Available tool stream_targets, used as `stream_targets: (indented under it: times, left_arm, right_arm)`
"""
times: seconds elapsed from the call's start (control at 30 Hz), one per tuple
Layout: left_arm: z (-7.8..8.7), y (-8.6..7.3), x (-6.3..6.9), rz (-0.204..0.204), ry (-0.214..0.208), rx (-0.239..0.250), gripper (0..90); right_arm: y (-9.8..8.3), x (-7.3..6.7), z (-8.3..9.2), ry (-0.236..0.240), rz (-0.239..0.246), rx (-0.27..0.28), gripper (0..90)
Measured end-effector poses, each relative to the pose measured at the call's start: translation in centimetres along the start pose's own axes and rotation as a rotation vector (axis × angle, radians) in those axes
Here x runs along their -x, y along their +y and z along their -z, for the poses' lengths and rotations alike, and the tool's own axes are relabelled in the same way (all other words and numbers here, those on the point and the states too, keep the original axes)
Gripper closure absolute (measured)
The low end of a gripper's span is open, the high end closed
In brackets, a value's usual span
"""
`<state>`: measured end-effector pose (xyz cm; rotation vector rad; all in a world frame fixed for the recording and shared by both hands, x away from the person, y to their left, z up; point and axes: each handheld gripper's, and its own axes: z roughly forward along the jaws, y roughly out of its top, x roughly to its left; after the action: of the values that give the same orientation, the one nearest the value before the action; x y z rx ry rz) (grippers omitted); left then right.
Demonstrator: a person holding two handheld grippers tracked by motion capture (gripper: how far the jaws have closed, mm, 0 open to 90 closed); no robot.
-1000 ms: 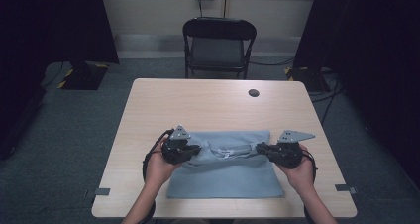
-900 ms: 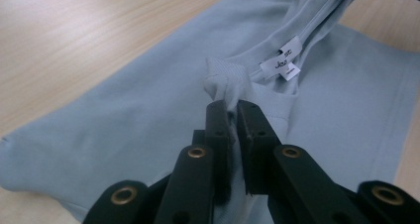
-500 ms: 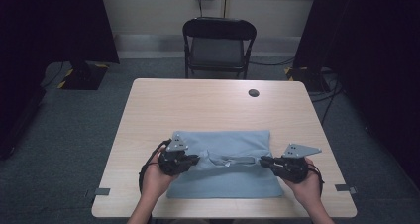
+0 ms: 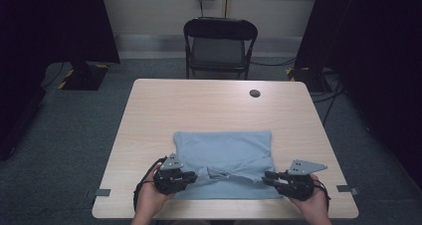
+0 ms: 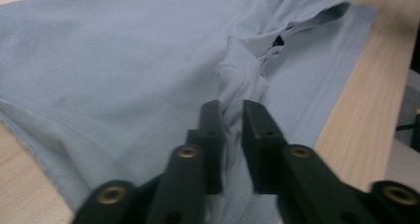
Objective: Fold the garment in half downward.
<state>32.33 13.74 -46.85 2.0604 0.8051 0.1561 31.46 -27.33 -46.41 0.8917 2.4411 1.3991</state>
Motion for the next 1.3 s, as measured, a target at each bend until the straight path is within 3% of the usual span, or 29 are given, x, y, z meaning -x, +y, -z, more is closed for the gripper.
stream_targets:
  times: [0.07,0.2,0.37,0.53,0.67,0.73,0.83,0.93,1.0,1.3]
  left_arm:
    - [0.2,-0.1,-0.2,-0.004,0.012,0.033,51.4]
    - [0.5,-0.2,-0.8,0.005,0.054,0.062,35.4]
    - [0.6,-0.5,-1.7,0.012,0.083,0.06,29.4]
    - [0.3,-0.8,-2.6,0.015,0.103,0.05,26.2]
    - [0.0,-0.6,-3.2,0.0,0.125,0.069,17.9]
    - [0.0,-0.4,-3.6,-0.015,0.144,0.08,15.5]
    - [0.1,-0.1,-4.3,-0.006,0.165,0.093,14.6]
    - [0.1,0.1,-5.0,0.005,0.167,0.099,11.9]
    - [0.0,0.3,-5.3,0.002,0.169,0.092,8.5]
    - [0.0,1.0,-6.3,0.014,0.181,0.073,8.7]
  right_arm:
    - [-0.1,0.1,0.2,-0.024,-0.003,0.005,61.8]
    - [0.3,0.4,0.7,-0.046,-0.023,0.044,51.9]
    - [0.6,1.1,0.8,-0.092,-0.047,0.052,44.5]
    - [0.2,2.1,0.2,-0.132,-0.045,0.011,42.0]
    - [0.2,2.4,-0.5,-0.146,-0.036,-0.003,31.0]
    - [0.5,2.2,-0.8,-0.141,-0.029,0.007,25.4]
    - [1.1,1.7,-1.4,-0.132,-0.006,0.019,15.6]
    - [1.7,1.3,-2.1,-0.123,0.018,0.022,12.2]
    - [1.9,1.1,-2.6,-0.117,0.021,0.025,11.2]
    - [2.8,0.3,-4.0,-0.077,0.035,0.037,10.7]
